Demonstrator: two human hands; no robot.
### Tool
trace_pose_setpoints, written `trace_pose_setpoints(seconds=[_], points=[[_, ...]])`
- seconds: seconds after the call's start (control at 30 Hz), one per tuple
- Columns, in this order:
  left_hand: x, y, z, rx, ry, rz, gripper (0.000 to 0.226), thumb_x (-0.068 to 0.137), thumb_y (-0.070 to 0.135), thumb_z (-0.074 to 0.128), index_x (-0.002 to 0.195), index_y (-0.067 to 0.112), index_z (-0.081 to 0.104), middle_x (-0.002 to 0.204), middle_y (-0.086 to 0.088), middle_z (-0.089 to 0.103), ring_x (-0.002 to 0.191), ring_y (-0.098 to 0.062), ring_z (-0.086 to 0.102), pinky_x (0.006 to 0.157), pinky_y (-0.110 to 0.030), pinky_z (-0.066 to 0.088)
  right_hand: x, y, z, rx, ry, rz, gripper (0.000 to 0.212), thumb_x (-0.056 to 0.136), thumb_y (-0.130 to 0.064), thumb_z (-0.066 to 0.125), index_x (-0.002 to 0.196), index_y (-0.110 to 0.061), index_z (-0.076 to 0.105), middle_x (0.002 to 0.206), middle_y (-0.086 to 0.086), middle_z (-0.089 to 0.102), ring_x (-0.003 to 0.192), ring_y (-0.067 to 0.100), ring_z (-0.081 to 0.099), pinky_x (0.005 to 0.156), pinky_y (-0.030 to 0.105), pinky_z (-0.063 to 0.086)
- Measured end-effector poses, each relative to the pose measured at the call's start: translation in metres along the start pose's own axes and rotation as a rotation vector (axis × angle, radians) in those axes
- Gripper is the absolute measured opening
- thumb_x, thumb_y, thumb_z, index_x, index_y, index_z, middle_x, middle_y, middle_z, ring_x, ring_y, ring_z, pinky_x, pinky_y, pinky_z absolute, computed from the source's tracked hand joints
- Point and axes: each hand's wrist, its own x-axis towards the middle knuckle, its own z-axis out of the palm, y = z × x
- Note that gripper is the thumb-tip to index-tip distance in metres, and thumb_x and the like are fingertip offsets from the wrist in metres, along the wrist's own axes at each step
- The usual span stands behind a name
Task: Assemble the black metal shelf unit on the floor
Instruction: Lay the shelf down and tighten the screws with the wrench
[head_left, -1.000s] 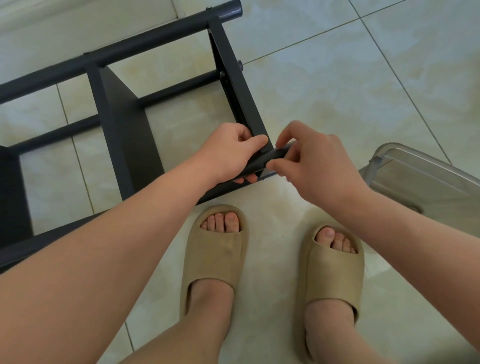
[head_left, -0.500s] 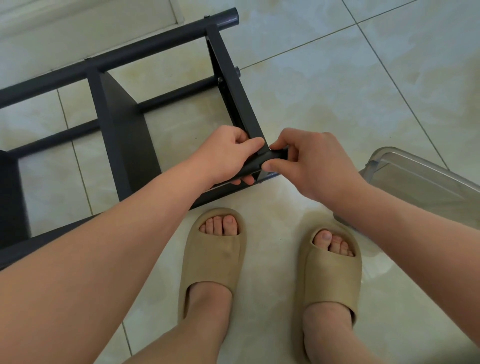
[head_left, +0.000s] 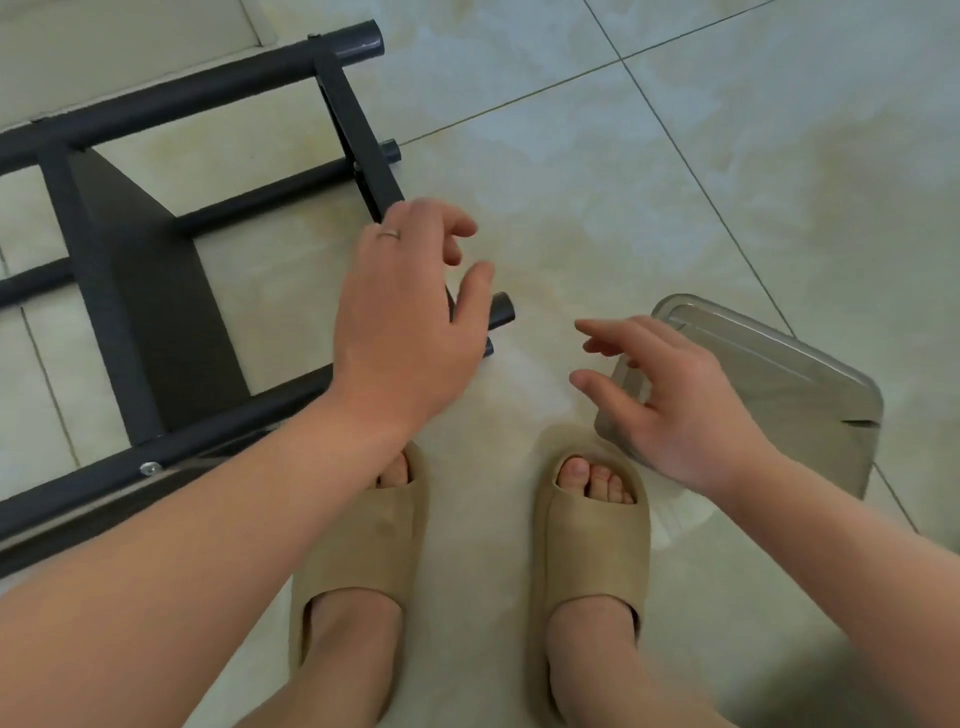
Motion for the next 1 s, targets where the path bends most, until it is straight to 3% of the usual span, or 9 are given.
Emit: trace_pose_setpoints(seconds=[0.1, 0.17, 0.23, 0.33, 0.47, 0.57, 0.7, 0.83, 1.0], points=[[-0.017, 0.028, 0.019, 0.045, -0.211, 0.296, 0.02, 0.091, 0.023, 0.062, 0.106, 0.01, 0.063, 0.097, -0.005, 0.061, 0.09, -0.026, 0.053, 0.075, -0.043, 0.048, -0.018, 0.026, -0.014, -0.059, 0.101, 0.009, 0.028, 0.093, -0.02, 0.07, 0.119, -0.01, 0.07, 0.101, -0.004, 0.066, 0.097, 0.017, 0.063, 0.086, 0.037, 0.053], [-0.029, 0.039, 0.038, 0.117, -0.414, 0.459, 0.024, 0.092, 0.031, 0.061, 0.109, 0.015, 0.065, 0.11, -0.003, 0.062, 0.104, -0.028, 0.054, 0.084, -0.04, 0.045, -0.029, 0.045, -0.022, -0.084, 0.149, 0.046, 0.02, 0.092, -0.014, 0.071, 0.111, -0.009, 0.072, 0.096, -0.002, 0.068, 0.089, 0.011, 0.063, 0.083, 0.025, 0.052], [-0.039, 0.043, 0.057, 0.23, -0.611, 0.565, 0.033, 0.095, 0.043, 0.054, 0.12, 0.023, 0.062, 0.132, 0.0, 0.054, 0.129, -0.025, 0.042, 0.099, -0.04, 0.037, -0.036, 0.062, -0.032, -0.095, 0.142, 0.151, 0.016, 0.092, -0.014, 0.071, 0.108, -0.011, 0.073, 0.093, -0.003, 0.069, 0.079, 0.002, 0.06, 0.078, 0.01, 0.046], [-0.046, 0.042, 0.079, 0.38, -0.781, 0.672, 0.039, 0.099, 0.052, 0.042, 0.128, 0.03, 0.057, 0.152, 0.002, 0.04, 0.147, -0.024, 0.02, 0.113, -0.045, 0.022, -0.039, 0.088, -0.041, -0.174, -0.009, 0.413, 0.018, 0.095, -0.018, 0.066, 0.112, -0.016, 0.073, 0.1, 0.0, 0.072, 0.084, 0.01, 0.062, 0.08, 0.018, 0.045], [-0.041, 0.037, 0.093, 0.412, -0.71, 0.718, 0.028, 0.103, 0.041, 0.041, 0.109, 0.028, 0.065, 0.143, 0.002, 0.051, 0.145, -0.026, 0.029, 0.112, -0.049, 0.022, -0.027, 0.115, -0.041, -0.421, -0.35, 0.668, 0.037, 0.099, -0.01, 0.05, 0.133, -0.018, 0.063, 0.124, 0.011, 0.068, 0.112, 0.03, 0.063, 0.095, 0.037, 0.052], [-0.035, 0.033, 0.095, 0.399, -0.639, 0.742, 0.022, 0.1, 0.036, 0.051, 0.096, 0.025, 0.069, 0.133, 0.001, 0.061, 0.138, -0.03, 0.042, 0.108, -0.051, 0.029, -0.021, 0.126, -0.033, -0.571, -0.487, 0.722, 0.042, 0.094, 0.0, 0.049, 0.133, -0.013, 0.06, 0.121, 0.015, 0.065, 0.109, 0.034, 0.064, 0.093, 0.041, 0.055], [-0.034, 0.033, 0.096, 0.407, -0.618, 0.743, 0.023, 0.1, 0.037, 0.049, 0.095, 0.025, 0.068, 0.13, 0.002, 0.061, 0.136, -0.03, 0.044, 0.107, -0.051, 0.029, -0.017, 0.136, -0.023, -0.671, -0.507, 0.71, 0.032, 0.092, 0.004, 0.05, 0.12, -0.008, 0.061, 0.099, 0.011, 0.055, 0.096, 0.033, 0.062, 0.079, 0.041, 0.054], [-0.032, 0.035, 0.095, 0.402, -0.593, 0.758, 0.019, 0.099, 0.035, 0.054, 0.095, 0.025, 0.069, 0.127, 0.002, 0.063, 0.133, -0.03, 0.048, 0.104, -0.051, 0.033, -0.019, 0.14, -0.015, -0.711, -0.468, 0.667, 0.031, 0.095, 0.003, 0.047, 0.122, -0.01, 0.054, 0.112, 0.014, 0.058, 0.103, 0.036, 0.063, 0.071, 0.039, 0.046], [-0.032, 0.036, 0.097, 0.412, -0.603, 0.742, 0.021, 0.101, 0.036, 0.051, 0.099, 0.026, 0.069, 0.13, 0.005, 0.061, 0.135, -0.028, 0.045, 0.105, -0.049, 0.031, -0.022, 0.142, -0.008, -0.788, -0.505, 0.617, 0.031, 0.094, 0.004, 0.048, 0.118, -0.011, 0.06, 0.107, 0.01, 0.063, 0.098, 0.033, 0.067, 0.065, 0.038, 0.045]])
